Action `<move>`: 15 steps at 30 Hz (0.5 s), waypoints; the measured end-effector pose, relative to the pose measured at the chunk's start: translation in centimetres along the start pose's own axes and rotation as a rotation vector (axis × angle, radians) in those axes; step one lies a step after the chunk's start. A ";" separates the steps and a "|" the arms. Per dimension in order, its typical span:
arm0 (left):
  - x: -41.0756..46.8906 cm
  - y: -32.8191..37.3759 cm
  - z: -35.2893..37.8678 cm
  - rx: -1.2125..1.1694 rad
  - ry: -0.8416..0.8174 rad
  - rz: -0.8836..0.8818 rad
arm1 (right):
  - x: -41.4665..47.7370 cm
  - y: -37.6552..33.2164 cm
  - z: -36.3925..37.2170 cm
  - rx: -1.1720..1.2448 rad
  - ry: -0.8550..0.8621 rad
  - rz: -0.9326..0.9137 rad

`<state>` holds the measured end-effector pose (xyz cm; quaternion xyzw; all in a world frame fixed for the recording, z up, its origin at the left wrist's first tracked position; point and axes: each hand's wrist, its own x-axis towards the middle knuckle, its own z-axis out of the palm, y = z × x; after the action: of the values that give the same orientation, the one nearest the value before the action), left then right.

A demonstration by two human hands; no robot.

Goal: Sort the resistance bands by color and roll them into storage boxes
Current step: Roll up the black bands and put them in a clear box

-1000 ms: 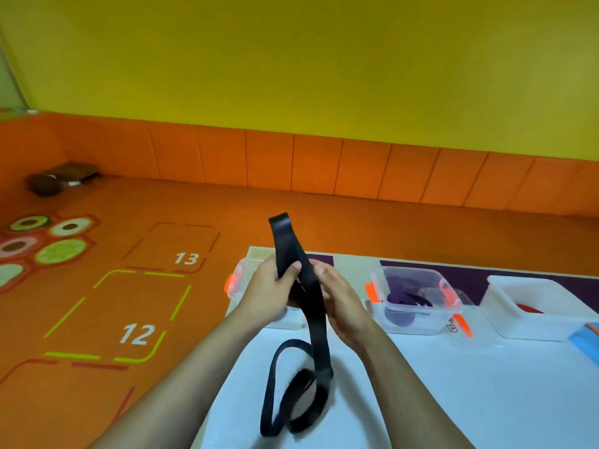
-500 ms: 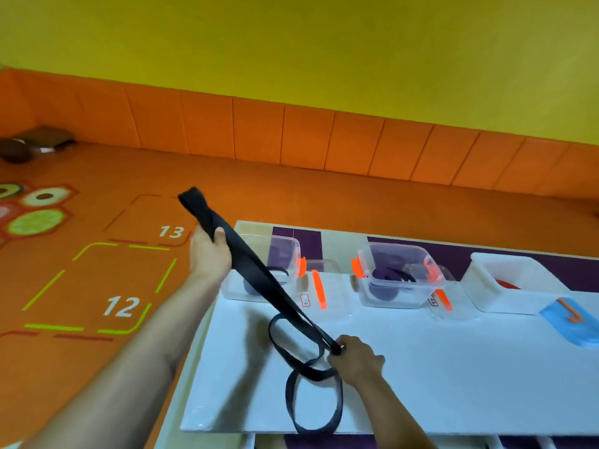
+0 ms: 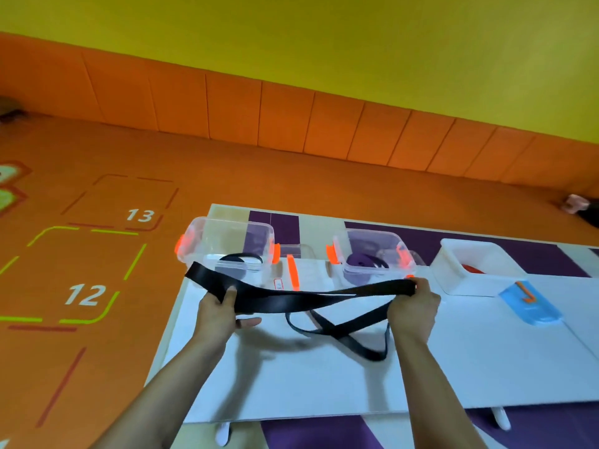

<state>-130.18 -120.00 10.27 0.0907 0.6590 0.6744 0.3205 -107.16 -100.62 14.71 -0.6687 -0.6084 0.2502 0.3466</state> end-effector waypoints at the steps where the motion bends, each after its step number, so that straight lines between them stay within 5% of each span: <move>1: -0.1 0.0 0.2 -0.008 -0.007 0.003 | 0.1 -0.7 -0.4 0.013 0.029 -0.067; 10: -0.2 0.4 -0.3 0.007 0.013 0.117 | 3.2 -0.5 1.2 -0.062 0.097 -0.407; 15: -0.3 0.7 -0.3 0.016 -0.026 0.118 | 3.2 2.0 4.2 -0.310 -0.349 -0.229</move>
<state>-130.34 -120.41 11.00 0.1408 0.6538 0.6855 0.2878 -108.64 -96.83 10.81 -0.5875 -0.7617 0.2245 0.1558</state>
